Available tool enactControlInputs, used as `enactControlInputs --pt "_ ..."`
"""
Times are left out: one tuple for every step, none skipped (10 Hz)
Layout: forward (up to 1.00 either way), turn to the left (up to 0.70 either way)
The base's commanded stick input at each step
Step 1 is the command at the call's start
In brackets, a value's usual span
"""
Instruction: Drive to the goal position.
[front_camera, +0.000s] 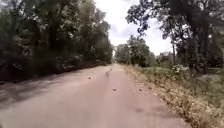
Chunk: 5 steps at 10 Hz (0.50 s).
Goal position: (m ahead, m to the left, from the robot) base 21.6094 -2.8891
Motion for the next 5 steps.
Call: enactControlInputs --pt "0.70 0.00" --pt "0.70 0.00" --pt "0.70 0.00" --pt "0.70 0.00" --pt "0.70 0.00"
